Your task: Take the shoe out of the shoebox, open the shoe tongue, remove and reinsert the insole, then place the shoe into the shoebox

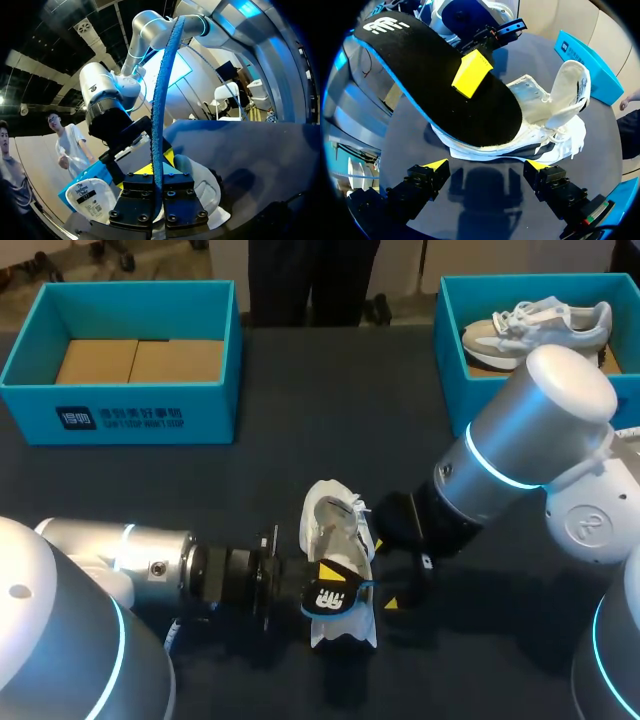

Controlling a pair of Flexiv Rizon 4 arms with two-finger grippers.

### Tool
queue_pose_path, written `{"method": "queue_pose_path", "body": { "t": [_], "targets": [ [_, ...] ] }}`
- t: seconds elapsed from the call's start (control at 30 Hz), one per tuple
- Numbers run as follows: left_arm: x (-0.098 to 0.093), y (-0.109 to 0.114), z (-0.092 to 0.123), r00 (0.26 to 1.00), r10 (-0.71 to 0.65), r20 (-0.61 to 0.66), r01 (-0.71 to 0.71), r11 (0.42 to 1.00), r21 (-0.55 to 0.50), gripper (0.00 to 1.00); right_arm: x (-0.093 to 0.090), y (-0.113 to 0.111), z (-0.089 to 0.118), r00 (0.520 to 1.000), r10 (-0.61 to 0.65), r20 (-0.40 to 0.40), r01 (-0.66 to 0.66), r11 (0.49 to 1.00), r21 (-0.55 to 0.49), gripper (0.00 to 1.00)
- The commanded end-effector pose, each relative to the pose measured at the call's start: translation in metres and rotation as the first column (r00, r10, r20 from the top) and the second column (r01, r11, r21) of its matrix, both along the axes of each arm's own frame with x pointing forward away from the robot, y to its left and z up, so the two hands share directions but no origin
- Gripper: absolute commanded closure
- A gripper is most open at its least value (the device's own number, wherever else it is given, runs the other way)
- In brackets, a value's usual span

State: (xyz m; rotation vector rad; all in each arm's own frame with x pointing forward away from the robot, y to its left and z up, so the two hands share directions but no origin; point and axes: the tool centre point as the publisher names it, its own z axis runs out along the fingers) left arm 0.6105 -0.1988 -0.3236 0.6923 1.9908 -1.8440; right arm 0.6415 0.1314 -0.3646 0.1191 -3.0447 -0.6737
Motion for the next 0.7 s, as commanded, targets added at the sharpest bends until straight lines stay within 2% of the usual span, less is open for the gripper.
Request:
{"method": "queue_pose_path", "body": {
  "t": [0.03, 0.7],
  "targets": [
    [0.002, -0.006, -0.007, 1.000, 0.008, 0.006, -0.008, 1.000, 0.010, 1.00, -0.001, 0.001, -0.001, 1.000, 0.000, 0.001, 0.000, 1.000, 0.001, 0.00],
    [0.024, -0.009, -0.026, 0.995, 0.068, 0.076, -0.076, 0.992, 0.102, 1.00, -0.001, 0.001, -0.001, 1.000, 0.000, 0.001, 0.000, 1.000, 0.001, 0.00]
  ]
}}
